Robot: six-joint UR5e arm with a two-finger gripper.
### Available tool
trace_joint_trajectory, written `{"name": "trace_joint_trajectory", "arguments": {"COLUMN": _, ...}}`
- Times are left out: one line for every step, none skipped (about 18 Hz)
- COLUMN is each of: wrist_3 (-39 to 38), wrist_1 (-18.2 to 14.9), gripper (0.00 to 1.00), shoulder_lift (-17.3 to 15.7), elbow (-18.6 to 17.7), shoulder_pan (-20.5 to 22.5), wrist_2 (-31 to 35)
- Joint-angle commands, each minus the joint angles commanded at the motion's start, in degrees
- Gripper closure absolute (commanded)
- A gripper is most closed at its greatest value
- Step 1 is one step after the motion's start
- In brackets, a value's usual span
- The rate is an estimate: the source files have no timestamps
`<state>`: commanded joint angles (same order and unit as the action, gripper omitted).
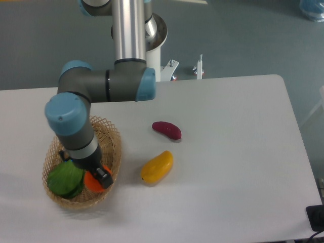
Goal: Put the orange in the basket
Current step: 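Lower the orange into the basket beside the bok choy, then open the gripper to release the orange and lift away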
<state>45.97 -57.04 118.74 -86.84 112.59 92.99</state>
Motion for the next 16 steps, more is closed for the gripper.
{"name": "trace_joint_trajectory", "arguments": {"wrist_3": -0.4, "wrist_1": 0.0, "gripper": 0.17, "shoulder_lift": 0.2, "elbow": 0.0, "shoulder_pan": -0.4, "wrist_2": -0.3}}
{"name": "trace_joint_trajectory", "arguments": {"wrist_3": -0.5, "wrist_1": 0.2, "gripper": 0.15, "shoulder_lift": 0.3, "elbow": 0.0, "shoulder_pan": -0.4, "wrist_2": -0.5}}
{"name": "trace_joint_trajectory", "arguments": {"wrist_3": -1.6, "wrist_1": 0.3, "gripper": 0.09, "shoulder_lift": 0.4, "elbow": 0.2, "shoulder_pan": -0.7, "wrist_2": -0.9}}
{"name": "trace_joint_trajectory", "arguments": {"wrist_3": -3.6, "wrist_1": 0.3, "gripper": 0.07, "shoulder_lift": 0.5, "elbow": 0.2, "shoulder_pan": -0.7, "wrist_2": -2.0}}
{"name": "trace_joint_trajectory", "arguments": {"wrist_3": -4.9, "wrist_1": 0.8, "gripper": 0.03, "shoulder_lift": 0.5, "elbow": 0.3, "shoulder_pan": -0.7, "wrist_2": -3.1}}
{"name": "trace_joint_trajectory", "arguments": {"wrist_3": -5.5, "wrist_1": 1.2, "gripper": 0.0, "shoulder_lift": 0.5, "elbow": 0.3, "shoulder_pan": -0.8, "wrist_2": -3.3}}
{"name": "trace_joint_trajectory", "arguments": {"wrist_3": -5.6, "wrist_1": 1.2, "gripper": 0.0, "shoulder_lift": 0.5, "elbow": 0.4, "shoulder_pan": -0.7, "wrist_2": -3.3}}
{"name": "trace_joint_trajectory", "arguments": {"wrist_3": -5.6, "wrist_1": 1.2, "gripper": 0.0, "shoulder_lift": 0.4, "elbow": 0.4, "shoulder_pan": -0.7, "wrist_2": -3.5}}
{"name": "trace_joint_trajectory", "arguments": {"wrist_3": -5.7, "wrist_1": 1.3, "gripper": 0.0, "shoulder_lift": 0.0, "elbow": 0.6, "shoulder_pan": -0.7, "wrist_2": -3.9}}
{"name": "trace_joint_trajectory", "arguments": {"wrist_3": -6.0, "wrist_1": 1.8, "gripper": 0.0, "shoulder_lift": -0.1, "elbow": 0.8, "shoulder_pan": -0.5, "wrist_2": -3.8}}
{"name": "trace_joint_trajectory", "arguments": {"wrist_3": -6.1, "wrist_1": 2.8, "gripper": 0.0, "shoulder_lift": -0.2, "elbow": 0.6, "shoulder_pan": -0.2, "wrist_2": -3.7}}
{"name": "trace_joint_trajectory", "arguments": {"wrist_3": -6.2, "wrist_1": 3.8, "gripper": 0.0, "shoulder_lift": -0.3, "elbow": 0.4, "shoulder_pan": 0.6, "wrist_2": -3.4}}
{"name": "trace_joint_trajectory", "arguments": {"wrist_3": -6.1, "wrist_1": 4.0, "gripper": 0.0, "shoulder_lift": -0.6, "elbow": -0.1, "shoulder_pan": 1.9, "wrist_2": -3.3}}
{"name": "trace_joint_trajectory", "arguments": {"wrist_3": -6.1, "wrist_1": 4.0, "gripper": 0.0, "shoulder_lift": -1.1, "elbow": -0.3, "shoulder_pan": 4.0, "wrist_2": -3.2}}
{"name": "trace_joint_trajectory", "arguments": {"wrist_3": -6.0, "wrist_1": 4.0, "gripper": 0.0, "shoulder_lift": -1.3, "elbow": -0.3, "shoulder_pan": 6.1, "wrist_2": -3.3}}
{"name": "trace_joint_trajectory", "arguments": {"wrist_3": -5.9, "wrist_1": 4.0, "gripper": 0.0, "shoulder_lift": -2.3, "elbow": -0.3, "shoulder_pan": 8.6, "wrist_2": -3.2}}
